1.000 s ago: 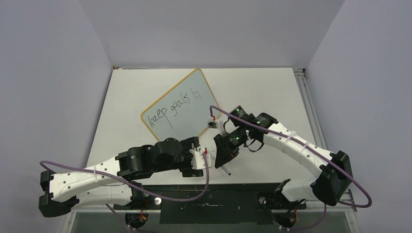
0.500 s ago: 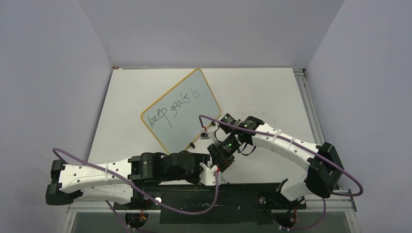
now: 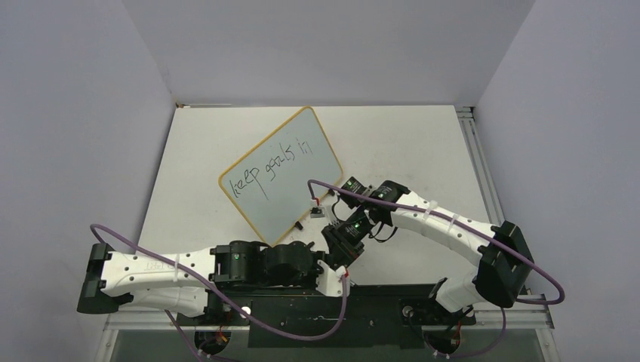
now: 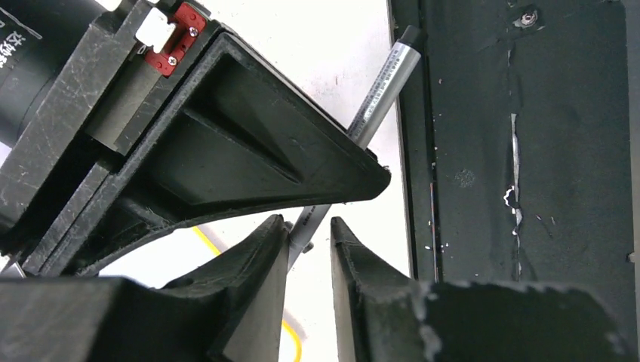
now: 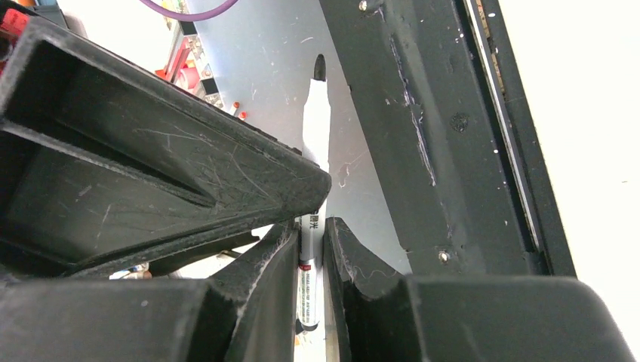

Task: Write a sentence on the whiteboard
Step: Pass from the right arm to the left

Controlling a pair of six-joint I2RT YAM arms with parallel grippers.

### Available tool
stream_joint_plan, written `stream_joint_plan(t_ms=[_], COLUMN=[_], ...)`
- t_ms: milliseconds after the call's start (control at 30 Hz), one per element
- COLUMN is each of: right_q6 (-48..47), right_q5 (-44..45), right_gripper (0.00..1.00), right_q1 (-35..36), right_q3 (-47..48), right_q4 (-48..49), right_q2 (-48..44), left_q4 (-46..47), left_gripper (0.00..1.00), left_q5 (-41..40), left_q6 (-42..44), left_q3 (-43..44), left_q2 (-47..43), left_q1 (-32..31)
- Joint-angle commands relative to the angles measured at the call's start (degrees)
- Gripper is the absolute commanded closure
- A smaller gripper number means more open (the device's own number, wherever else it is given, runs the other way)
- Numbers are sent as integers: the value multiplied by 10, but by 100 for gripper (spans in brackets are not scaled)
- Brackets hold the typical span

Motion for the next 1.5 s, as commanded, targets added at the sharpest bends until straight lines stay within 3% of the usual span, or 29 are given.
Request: stream_joint_plan(t_ms=[0, 133, 267, 367, 533, 667, 767, 967, 1167, 1333, 1467], right_q6=[-6, -8, -12, -13, -13, -16, -19, -16, 21, 87, 170], right_q5=[-19, -7, -18, -21, -25, -17, 11, 64, 134, 197, 199], right_gripper=[95, 95, 95, 95, 95, 95, 94, 70, 35, 29, 25], right_q1=[5, 2, 0, 1, 3, 1, -5, -51, -62, -63, -63], right_q3=[28, 29, 29, 27, 28, 32, 42, 50, 14, -56, -121], right_q4=[9, 9, 8, 8, 9, 6, 1, 9, 61, 137, 282], right_q2=[-4, -14, -18, -17, -15, -14, -17, -48, -116, -187, -253], left_q4=[20, 23, 28, 36, 41, 42, 41, 55, 101, 132, 129], left_gripper=[78, 85, 80, 66, 65, 80, 100, 100, 100, 100, 100], left_q5=[3, 0, 0, -2, -3, -1, 0, -38, 62, 131, 164], left_q6=[-4, -13, -22, -24, -23, -27, -34, -85, -139, -159, -161], left_q3=[4, 3, -1, -6, -8, -14, -18, -36, -69, -90, -91], left_q2=[11, 19, 22, 19, 20, 15, 14, 6, -30, -62, -60], left_q1=[-10, -13, -13, -13, -12, -12, -14, -15, 83, 140, 160])
